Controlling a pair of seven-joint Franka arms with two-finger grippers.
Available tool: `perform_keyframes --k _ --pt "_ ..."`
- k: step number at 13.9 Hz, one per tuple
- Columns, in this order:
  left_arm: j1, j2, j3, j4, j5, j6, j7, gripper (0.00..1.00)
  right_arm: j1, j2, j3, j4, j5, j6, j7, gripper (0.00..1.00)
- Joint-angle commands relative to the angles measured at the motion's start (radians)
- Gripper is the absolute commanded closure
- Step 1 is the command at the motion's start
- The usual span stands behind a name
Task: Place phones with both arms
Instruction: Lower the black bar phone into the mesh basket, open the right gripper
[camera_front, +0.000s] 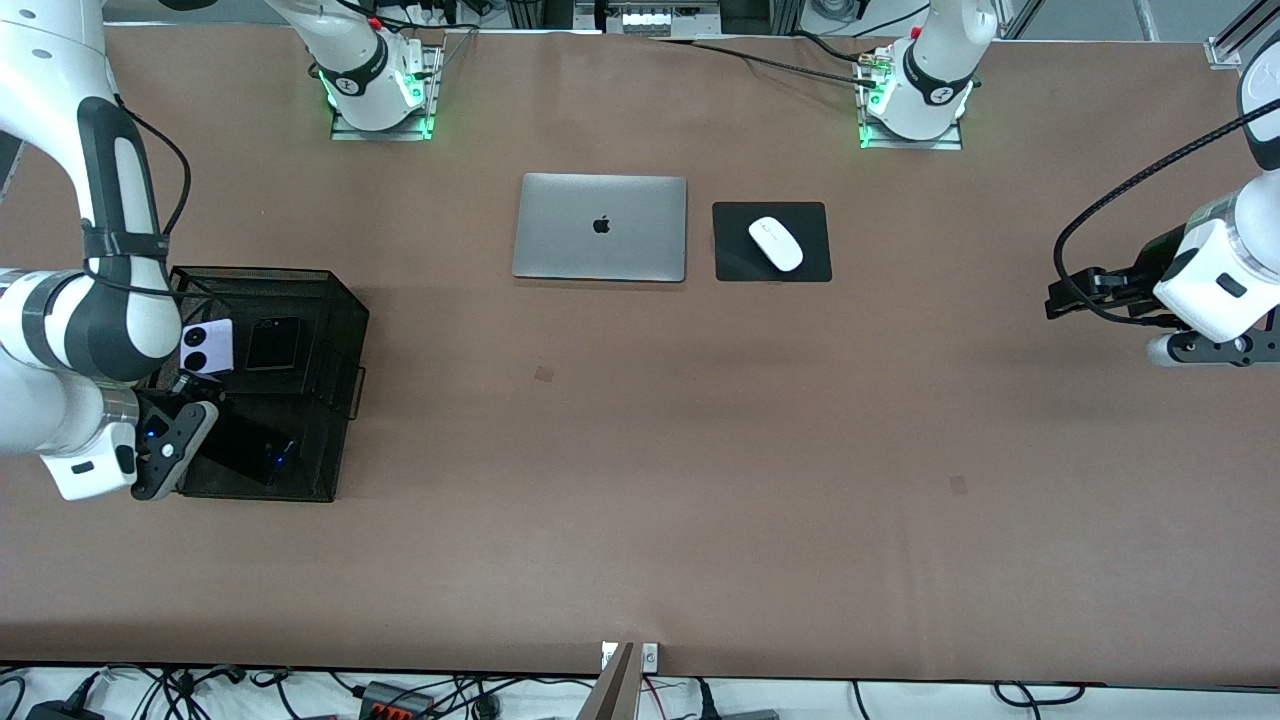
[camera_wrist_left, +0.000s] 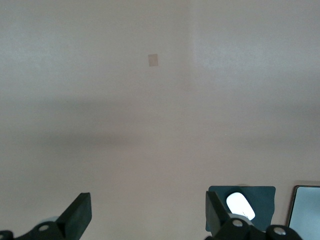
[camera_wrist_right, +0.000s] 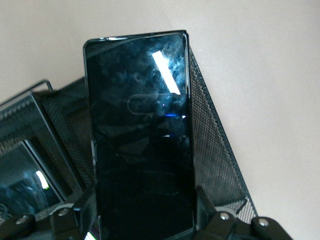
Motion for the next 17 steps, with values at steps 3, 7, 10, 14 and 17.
perform_keyframes --k 3,7,10,14,17 --pt "-0.002 -0.011 -0.002 0.008 0.018 -0.015 0.018 0.00 -0.031 0.020 0.017 -0.003 -0.004 0.038 -0.210 0.58" --pt "-0.002 -0.005 -0.002 0.019 0.018 -0.015 0.018 0.00 -0.063 0.059 0.019 0.000 0.008 0.051 -0.233 0.58" --pt "-0.002 -0.005 -0.002 0.019 0.018 -0.015 0.018 0.00 -0.071 0.069 0.019 0.000 0.010 0.054 -0.241 0.58" --pt "-0.002 -0.005 -0.002 0.019 0.018 -0.015 0.018 0.00 -0.079 0.091 0.019 -0.003 0.011 0.062 -0.242 0.58" --pt "-0.004 -0.005 -0.002 0.021 0.018 -0.015 0.016 0.00 -0.083 0.106 0.019 -0.004 0.011 0.073 -0.271 0.57"
